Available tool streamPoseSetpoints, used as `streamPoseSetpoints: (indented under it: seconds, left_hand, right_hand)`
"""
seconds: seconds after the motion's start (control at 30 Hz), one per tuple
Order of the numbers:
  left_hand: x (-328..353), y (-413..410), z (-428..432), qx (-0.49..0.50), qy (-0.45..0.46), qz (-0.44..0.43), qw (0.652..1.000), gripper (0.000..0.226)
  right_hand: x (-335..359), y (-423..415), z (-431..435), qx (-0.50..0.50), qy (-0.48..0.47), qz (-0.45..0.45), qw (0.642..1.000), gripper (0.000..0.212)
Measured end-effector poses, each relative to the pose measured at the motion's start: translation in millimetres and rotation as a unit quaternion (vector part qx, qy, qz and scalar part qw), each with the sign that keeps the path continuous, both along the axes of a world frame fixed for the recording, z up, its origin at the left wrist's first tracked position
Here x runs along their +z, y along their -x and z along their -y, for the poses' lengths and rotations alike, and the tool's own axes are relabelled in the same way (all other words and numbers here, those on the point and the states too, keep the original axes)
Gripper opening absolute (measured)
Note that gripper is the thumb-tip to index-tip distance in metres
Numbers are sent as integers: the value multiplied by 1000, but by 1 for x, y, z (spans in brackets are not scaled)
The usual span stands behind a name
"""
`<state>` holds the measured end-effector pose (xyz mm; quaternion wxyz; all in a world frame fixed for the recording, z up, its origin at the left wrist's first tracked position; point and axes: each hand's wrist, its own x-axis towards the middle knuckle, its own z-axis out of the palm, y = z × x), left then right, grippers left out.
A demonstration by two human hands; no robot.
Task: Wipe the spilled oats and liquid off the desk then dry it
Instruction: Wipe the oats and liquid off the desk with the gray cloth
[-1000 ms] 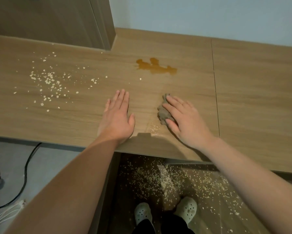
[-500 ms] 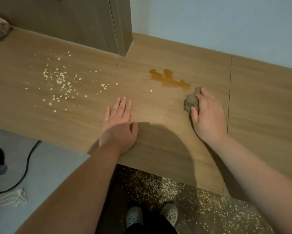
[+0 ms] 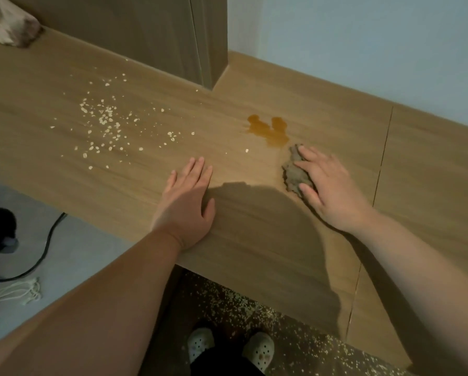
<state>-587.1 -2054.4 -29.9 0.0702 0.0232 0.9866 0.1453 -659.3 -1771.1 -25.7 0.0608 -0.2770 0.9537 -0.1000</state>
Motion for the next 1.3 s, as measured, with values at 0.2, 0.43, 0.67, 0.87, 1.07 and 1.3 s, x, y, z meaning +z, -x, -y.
streamPoseSetpoints:
  seconds: [0.2,0.43,0.67,0.87,1.07,1.3]
  left_hand:
    - [-1,0,0,2,-6,-7,1000,65]
    - [-5,-1,3,-7,-6,-13,1000,68]
    - [-8,-2,4,-16,8,-24,1000,71]
    - [-8,-2,4,-14,8,-19,1000,71]
    - [-8,-2,5,-17,3,-12,1000,71]
    - [-8,-2,5,-18,2,-9,1000,72]
  right_hand:
    - [-7,92,26,-311,-13,-39,949,49]
    - [1,29,61,36,-19,-8,999,57]
    - [-6,120,41,-232,8,-82,969,44]
    - [-8,83,94,-83,3,-78,993,47]
    - [-7,121,53,34,-12,-56,998,50]
    - [-7,148,129,-97,35,-46,994,52]
